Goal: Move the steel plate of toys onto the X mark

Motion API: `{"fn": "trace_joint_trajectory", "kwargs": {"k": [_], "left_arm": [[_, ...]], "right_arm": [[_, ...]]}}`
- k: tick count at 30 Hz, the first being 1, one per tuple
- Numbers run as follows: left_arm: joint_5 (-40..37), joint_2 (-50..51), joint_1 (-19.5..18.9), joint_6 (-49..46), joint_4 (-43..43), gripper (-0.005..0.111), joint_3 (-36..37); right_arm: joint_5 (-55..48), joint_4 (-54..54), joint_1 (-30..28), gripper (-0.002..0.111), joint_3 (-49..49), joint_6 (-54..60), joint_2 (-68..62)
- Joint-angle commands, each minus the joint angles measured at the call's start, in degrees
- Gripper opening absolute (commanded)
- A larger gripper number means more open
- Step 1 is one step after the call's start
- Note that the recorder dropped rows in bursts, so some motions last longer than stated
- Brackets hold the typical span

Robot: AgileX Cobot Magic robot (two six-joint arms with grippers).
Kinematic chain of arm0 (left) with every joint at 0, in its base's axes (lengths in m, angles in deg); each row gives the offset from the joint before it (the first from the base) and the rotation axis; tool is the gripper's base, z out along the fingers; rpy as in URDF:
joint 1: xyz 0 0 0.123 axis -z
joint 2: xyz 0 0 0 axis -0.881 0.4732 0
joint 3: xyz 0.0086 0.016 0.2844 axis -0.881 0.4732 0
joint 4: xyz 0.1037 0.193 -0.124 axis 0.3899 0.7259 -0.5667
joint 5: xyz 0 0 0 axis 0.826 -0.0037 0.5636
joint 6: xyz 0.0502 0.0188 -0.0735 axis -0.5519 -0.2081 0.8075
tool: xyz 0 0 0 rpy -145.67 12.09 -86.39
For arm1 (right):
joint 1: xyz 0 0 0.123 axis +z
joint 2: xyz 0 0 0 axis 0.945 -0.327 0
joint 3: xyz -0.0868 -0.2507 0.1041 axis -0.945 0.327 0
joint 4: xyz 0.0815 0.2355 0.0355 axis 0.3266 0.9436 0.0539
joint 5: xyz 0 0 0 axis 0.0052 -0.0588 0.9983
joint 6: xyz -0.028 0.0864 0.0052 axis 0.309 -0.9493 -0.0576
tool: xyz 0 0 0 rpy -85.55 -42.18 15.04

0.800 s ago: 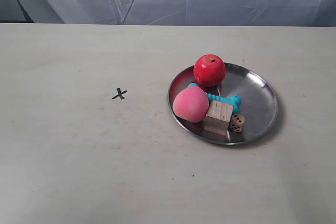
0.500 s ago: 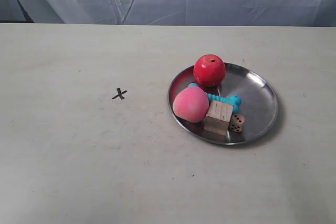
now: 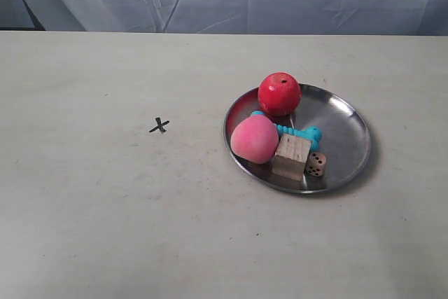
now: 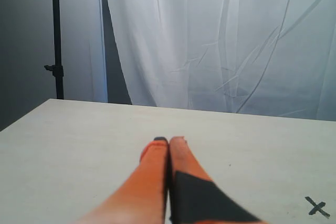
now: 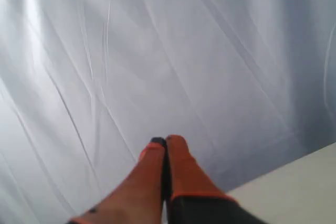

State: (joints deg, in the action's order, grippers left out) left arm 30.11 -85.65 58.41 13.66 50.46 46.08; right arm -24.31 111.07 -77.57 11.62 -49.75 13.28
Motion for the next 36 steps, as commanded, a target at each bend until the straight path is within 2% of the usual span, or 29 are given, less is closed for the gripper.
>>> {"fn": "trace_joint_trajectory", "kwargs": {"k": [1,4,8,9,11,14,17,19,21,23,25,28,29,31,33,35,36], "left_arm": [[0.2,-0.2,0.1,0.0,0.0,0.0,0.3],[1.8,-0.2,0.1,0.0,0.0,0.0,0.3],[13.4,-0.2,0.1,0.5,-1.0,0.0,0.3],[22.0,-0.2,0.1,3.0,-3.4,0.0,0.3],[31.9,-0.2,0.1,5.0,-9.4,0.0,0.3],[32.5,-0.2,0.1,4.2,-18.7,0.0,0.3],[31.0,-0.2,0.1,5.5,-14.9,0.0,0.3],[31.5,-0.2,0.1,10.3,-11.1,0.0,0.3],[33.9,-0.2,0.1,17.7,-4.3,0.0,0.3],[39.6,-0.2,0.1,24.4,4.4,0.0,0.3],[46.9,-0.2,0.1,24.5,10.6,0.0,0.3],[55.5,-0.2,0.1,16.2,7.9,0.0,0.3],[55.7,-0.2,0.0,13.0,5.0,0.0,-0.4],[49.0,-0.2,0.0,12.2,-2.6,0.0,-3.2],[33.3,-0.2,0.0,6.9,-12.8,0.0,-7.5],[22.1,1.4,0.1,-4.7,-19.1,0.0,-11.0],[19.2,3.3,0.1,-10.6,-20.5,0.0,-12.3]], "right_arm": [[6.1,13.1,-0.2,0.0,0.1,-19.1,0.4],[5.8,13.7,-0.2,0.0,0.1,-30.2,0.4],[6.5,13.7,-0.2,0.0,0.1,-40.3,0.4],[9.0,13.7,-0.2,0.0,0.1,-42.5,0.4],[17.8,14.7,-0.2,0.0,0.1,-41.5,0.4],[26.3,16.1,-0.2,0.0,0.1,-41.2,0.4],[19.2,13.0,-0.2,0.0,-1.5,-41.2,0.4],[14.1,9.7,-0.2,0.0,-1.9,-41.2,0.4],[11.3,6.4,-0.2,0.0,-1.9,-41.2,0.4],[9.7,2.7,-0.2,0.0,-1.9,-41.2,-0.1],[8.5,0.8,-0.2,0.0,-1.9,-38.6,-0.1],[7.5,0.5,-0.2,-0.001,-1.9,-34.7,-0.1],[7.5,0.5,-0.2,-0.001,-1.9,-34.7,-0.1],[7.5,-0.9,-0.2,-0.001,-1.9,-34.2,-0.1],[6.6,-4.9,-0.2,-0.001,-2.2,-33.1,-0.4],[2.6,-8.5,-0.2,-0.001,-4.1,-30.8,-2.0],[0.1,-9.7,-0.2,-0.001,-5.4,-29.4,-2.9]]}}
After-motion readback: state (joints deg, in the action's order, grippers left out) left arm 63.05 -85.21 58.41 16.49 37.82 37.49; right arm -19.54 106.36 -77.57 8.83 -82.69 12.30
